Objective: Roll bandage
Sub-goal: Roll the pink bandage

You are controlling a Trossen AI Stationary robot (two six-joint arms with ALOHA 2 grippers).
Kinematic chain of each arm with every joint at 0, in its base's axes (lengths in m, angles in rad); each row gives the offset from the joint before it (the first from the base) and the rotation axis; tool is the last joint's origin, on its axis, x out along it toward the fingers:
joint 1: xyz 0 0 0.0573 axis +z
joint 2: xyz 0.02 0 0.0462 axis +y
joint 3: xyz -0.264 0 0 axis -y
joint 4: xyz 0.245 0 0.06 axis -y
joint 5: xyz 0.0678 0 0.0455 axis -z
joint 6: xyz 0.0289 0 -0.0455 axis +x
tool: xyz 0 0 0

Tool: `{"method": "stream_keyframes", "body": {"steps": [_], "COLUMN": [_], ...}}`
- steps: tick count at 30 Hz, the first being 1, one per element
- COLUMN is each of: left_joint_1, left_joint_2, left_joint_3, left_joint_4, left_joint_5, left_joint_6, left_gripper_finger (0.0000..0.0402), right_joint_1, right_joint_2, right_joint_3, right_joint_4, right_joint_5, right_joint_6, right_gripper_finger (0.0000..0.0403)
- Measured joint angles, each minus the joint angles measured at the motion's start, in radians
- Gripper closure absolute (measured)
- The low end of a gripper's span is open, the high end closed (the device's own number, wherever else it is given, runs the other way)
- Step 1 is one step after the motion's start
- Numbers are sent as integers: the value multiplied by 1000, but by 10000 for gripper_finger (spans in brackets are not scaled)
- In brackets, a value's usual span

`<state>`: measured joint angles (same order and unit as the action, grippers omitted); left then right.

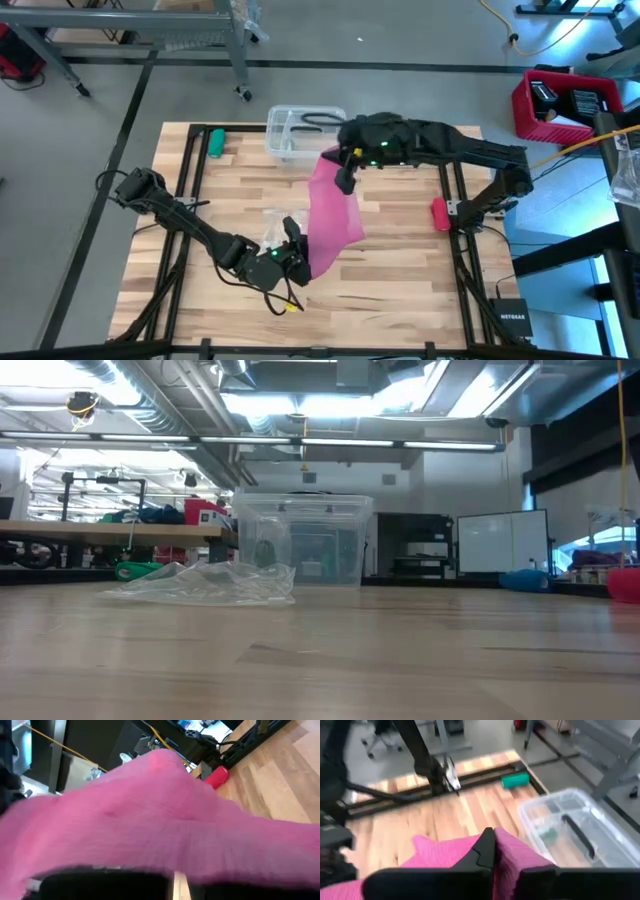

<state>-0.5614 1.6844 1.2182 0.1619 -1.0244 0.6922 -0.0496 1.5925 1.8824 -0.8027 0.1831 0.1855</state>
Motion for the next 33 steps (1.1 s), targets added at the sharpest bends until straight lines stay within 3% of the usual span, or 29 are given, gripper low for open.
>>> {"method": "stream_keyframes", "body": {"steps": [8, 16, 23, 33], "left_joint_1": [-10, -10, 10, 21], "left_joint_2": [0, 0, 0, -2], "left_joint_3": [0, -8, -74, -113], "left_joint_4": [-16, -141, -153, -150], "left_joint_5": [32, 101, 154, 213], "left_joint_6": [-74, -525, -830, -947], "left_gripper_finger": [386, 386, 386, 386], "right_joint_1": [-4, -4, -4, -4], "right_joint_2": [112, 113, 107, 124], "right_joint_3": [-2, -2, -2, -3], "right_joint_4": [-95, -177, -239, -316], "right_joint_5": [-43, -109, -120, -152], "right_joint_6": [-14, -42, -88, -165], "right_gripper_finger": [260, 156, 132, 134]}}
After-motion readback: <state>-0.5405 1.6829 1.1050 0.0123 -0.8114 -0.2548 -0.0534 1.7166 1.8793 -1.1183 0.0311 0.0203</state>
